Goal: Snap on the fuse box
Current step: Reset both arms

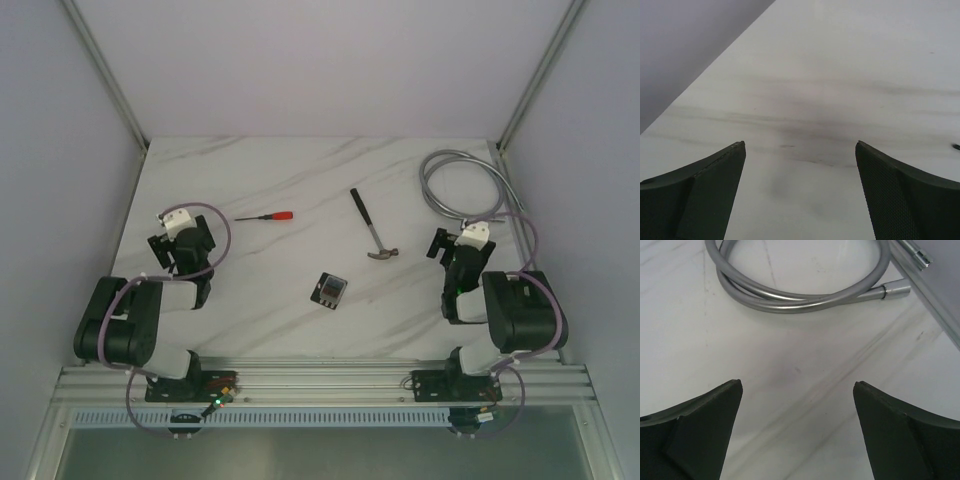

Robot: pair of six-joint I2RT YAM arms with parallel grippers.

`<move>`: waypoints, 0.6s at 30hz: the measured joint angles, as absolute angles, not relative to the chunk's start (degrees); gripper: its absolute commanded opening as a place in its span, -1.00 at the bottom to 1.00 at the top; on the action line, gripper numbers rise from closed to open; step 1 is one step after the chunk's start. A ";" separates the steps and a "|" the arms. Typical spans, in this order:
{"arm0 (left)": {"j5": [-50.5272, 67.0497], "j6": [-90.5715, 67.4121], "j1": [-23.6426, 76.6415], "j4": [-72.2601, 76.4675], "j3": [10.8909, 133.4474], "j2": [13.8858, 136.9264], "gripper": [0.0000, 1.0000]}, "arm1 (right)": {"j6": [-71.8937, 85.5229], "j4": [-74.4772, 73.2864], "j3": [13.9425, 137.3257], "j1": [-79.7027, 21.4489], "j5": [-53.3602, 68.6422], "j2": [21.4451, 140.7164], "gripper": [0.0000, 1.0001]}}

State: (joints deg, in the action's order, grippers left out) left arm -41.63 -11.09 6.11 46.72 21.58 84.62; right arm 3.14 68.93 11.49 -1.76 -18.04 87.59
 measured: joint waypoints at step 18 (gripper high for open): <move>-15.20 -1.76 3.16 69.45 13.78 89.21 1.00 | 2.70 70.59 12.05 -0.58 -13.26 88.03 1.00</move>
